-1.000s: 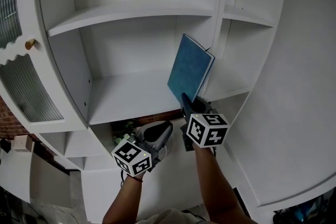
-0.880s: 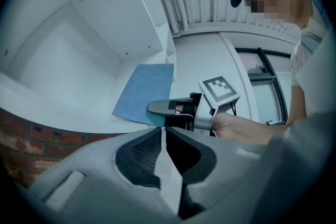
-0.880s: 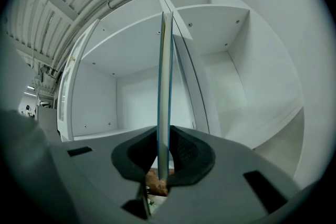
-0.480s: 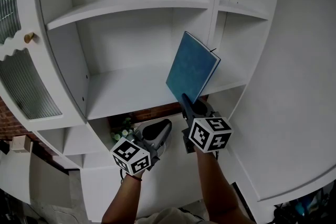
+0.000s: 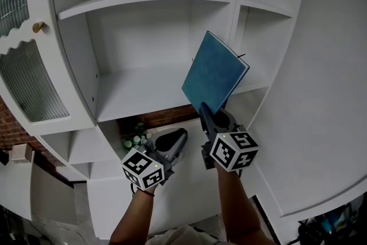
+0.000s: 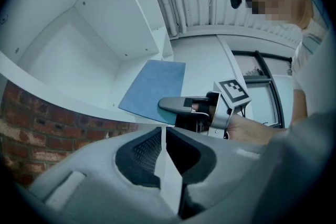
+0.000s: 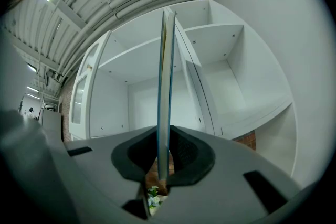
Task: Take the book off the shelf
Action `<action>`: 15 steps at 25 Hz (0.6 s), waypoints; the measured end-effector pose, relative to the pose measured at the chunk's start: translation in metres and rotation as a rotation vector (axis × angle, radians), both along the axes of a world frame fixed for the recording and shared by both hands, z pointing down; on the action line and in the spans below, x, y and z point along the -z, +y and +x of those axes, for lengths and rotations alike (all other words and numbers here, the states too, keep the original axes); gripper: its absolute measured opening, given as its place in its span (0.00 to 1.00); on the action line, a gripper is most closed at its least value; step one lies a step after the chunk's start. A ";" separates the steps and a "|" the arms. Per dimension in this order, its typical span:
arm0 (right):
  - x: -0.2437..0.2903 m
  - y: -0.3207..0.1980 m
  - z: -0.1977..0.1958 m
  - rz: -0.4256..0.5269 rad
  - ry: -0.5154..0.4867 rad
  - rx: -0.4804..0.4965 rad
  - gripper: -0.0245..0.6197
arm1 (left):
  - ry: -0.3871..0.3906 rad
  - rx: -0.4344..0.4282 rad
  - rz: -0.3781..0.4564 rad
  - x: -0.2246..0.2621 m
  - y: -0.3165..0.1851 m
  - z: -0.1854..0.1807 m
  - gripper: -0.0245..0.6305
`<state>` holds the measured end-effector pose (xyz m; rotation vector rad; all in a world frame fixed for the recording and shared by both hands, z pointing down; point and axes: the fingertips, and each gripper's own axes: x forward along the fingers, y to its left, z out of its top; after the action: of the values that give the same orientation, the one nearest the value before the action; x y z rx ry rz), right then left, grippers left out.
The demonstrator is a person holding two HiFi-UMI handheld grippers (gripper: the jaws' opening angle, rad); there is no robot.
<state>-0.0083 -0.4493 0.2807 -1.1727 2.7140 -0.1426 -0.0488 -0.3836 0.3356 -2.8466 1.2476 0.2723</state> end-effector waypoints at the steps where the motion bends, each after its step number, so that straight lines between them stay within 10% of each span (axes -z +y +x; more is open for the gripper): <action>1: 0.000 0.003 0.000 0.002 -0.004 0.002 0.12 | 0.000 0.000 0.001 0.000 0.002 0.000 0.06; 15: -0.016 0.050 0.003 -0.004 -0.037 0.020 0.12 | 0.004 -0.014 -0.018 -0.016 0.036 -0.005 0.06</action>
<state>-0.0056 -0.3989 0.2967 -1.1326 2.6956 -0.1708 -0.0542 -0.3479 0.3514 -2.8722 1.2373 0.2690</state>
